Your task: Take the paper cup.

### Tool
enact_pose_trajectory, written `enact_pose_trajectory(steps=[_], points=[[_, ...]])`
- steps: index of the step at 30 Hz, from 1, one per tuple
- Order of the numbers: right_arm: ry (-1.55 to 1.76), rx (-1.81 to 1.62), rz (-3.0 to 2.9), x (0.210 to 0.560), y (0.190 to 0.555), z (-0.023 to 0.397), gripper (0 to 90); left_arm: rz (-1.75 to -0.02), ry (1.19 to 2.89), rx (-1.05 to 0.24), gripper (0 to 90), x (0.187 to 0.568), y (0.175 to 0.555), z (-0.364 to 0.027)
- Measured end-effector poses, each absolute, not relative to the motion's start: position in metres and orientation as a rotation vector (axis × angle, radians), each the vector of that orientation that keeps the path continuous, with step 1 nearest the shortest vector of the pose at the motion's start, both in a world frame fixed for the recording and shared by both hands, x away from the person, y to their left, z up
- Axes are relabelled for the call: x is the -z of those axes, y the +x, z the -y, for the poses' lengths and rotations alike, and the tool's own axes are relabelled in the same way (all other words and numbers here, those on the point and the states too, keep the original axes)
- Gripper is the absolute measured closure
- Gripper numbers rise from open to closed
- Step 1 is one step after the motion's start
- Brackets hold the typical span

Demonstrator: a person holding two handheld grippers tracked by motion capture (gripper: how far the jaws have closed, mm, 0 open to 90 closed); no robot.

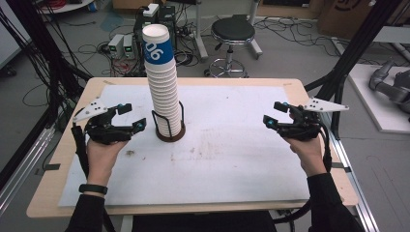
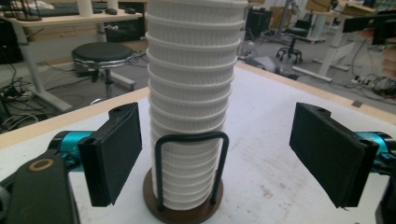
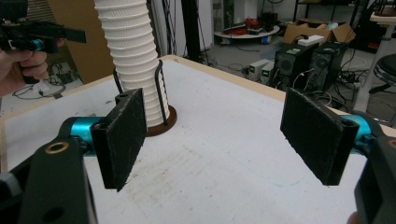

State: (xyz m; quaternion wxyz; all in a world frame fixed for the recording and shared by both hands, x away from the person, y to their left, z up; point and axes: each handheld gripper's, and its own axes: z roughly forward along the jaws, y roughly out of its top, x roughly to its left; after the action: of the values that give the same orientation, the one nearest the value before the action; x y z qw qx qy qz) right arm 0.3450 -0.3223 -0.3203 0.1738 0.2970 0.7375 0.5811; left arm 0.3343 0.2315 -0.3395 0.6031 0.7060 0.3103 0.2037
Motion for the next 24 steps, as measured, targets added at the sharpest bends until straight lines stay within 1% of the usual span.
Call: enact_pose_trajectory(steps=[11, 24], points=[[0.841, -1.654, -2.093, 0.32, 0.344, 0.322, 23.1, -0.688, 1.622, -0.478, 16.0, 0.323, 0.342, -0.218], [0.836, -1.658, -2.106, 0.32, 0.344, 0.321, 23.1, -0.697, 1.596, -0.513, 10.2, 0.298, 0.358, -0.203]])
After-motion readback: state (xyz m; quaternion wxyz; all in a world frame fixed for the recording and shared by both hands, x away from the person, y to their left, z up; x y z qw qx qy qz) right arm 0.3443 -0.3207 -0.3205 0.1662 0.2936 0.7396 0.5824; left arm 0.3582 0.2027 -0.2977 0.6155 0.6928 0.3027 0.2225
